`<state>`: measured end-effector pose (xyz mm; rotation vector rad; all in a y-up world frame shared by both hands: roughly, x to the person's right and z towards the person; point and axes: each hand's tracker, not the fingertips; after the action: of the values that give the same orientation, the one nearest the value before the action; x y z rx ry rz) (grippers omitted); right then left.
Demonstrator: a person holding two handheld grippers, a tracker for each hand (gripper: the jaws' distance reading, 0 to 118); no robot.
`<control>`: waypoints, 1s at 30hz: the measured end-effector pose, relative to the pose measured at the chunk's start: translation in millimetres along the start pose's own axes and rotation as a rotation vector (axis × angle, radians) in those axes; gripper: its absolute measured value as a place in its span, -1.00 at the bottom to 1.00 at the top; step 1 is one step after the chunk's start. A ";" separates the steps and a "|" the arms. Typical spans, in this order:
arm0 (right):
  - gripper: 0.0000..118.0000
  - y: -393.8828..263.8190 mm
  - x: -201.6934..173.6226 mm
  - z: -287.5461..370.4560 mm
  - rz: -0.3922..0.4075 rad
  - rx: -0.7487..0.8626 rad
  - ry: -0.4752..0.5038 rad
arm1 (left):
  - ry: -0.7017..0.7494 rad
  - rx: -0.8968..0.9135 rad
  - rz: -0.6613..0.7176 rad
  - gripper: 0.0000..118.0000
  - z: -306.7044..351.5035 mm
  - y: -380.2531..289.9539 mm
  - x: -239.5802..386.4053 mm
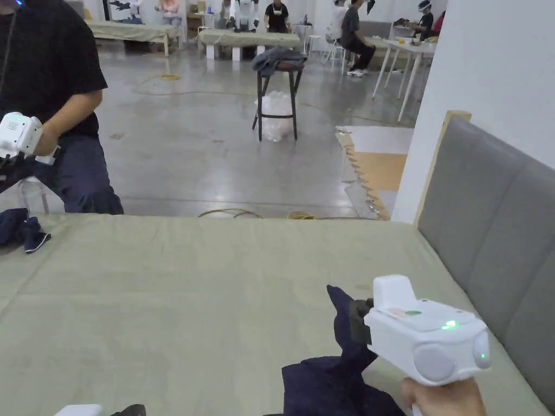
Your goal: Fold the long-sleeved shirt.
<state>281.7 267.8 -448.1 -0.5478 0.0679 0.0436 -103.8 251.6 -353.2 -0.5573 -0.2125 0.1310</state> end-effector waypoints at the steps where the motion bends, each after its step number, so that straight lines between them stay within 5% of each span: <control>1: -0.94 -15.7 -3.6 19.9 -0.002 -0.006 0.002 | -0.003 0.009 -0.012 -0.92 11.9 -2.4 0.5; 4: -0.94 -76.9 -22.5 91.2 -0.004 -0.010 0.001 | 0.001 0.005 -0.008 -0.93 45.3 -18.7 -0.3; 5: -0.94 -98.4 -30.9 111.5 0.084 -0.043 -0.003 | 0.008 0.000 -0.008 -0.93 54.3 -26.7 -2.7; 10: -0.94 -199.9 -52.5 167.2 -0.063 -0.132 -0.030 | 0.026 -0.068 0.028 -0.93 82.7 -65.6 -11.8; 14: -0.90 -252.5 -59.5 154.5 -0.018 -0.234 0.013 | 0.037 -0.117 0.059 -0.93 87.2 -88.9 -10.4; 15: -0.57 -260.5 -59.8 149.6 -0.001 -0.265 0.028 | 0.034 -0.130 0.060 -0.93 87.7 -92.9 -9.6; 17: 0.63 -263.0 -58.7 149.8 0.016 -0.269 0.002 | 0.032 -0.134 0.057 -0.93 89.6 -96.8 -7.2; 18: 1.00 -261.7 -56.5 154.7 0.009 -0.265 0.000 | 0.029 -0.137 0.056 -0.93 91.3 -97.4 -6.9; 23: 1.00 -225.7 -28.3 192.1 -0.111 -0.019 0.000 | 0.021 -0.106 0.050 -0.93 98.4 -89.1 -7.8; 25: 0.76 -210.0 -16.6 202.9 -0.132 0.001 -0.007 | 0.017 -0.089 0.037 -0.93 96.3 -82.7 -9.9; 26: 0.22 -202.7 -5.5 198.7 -0.119 -0.008 0.012 | 0.019 -0.081 0.032 -0.93 93.6 -78.6 -11.1; 27: -0.85 -196.9 4.5 192.2 -0.107 0.025 0.024 | 0.019 -0.075 0.029 -0.93 89.5 -74.2 -13.1; 30: -0.99 -175.2 20.8 161.8 -0.016 -0.015 -0.077 | 0.019 -0.072 0.029 -0.93 70.7 -63.0 -19.1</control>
<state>321.4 203.3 -221.0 -0.5616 -0.0117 0.0491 -134.9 231.2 -264.0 -0.6328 -0.1916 0.1465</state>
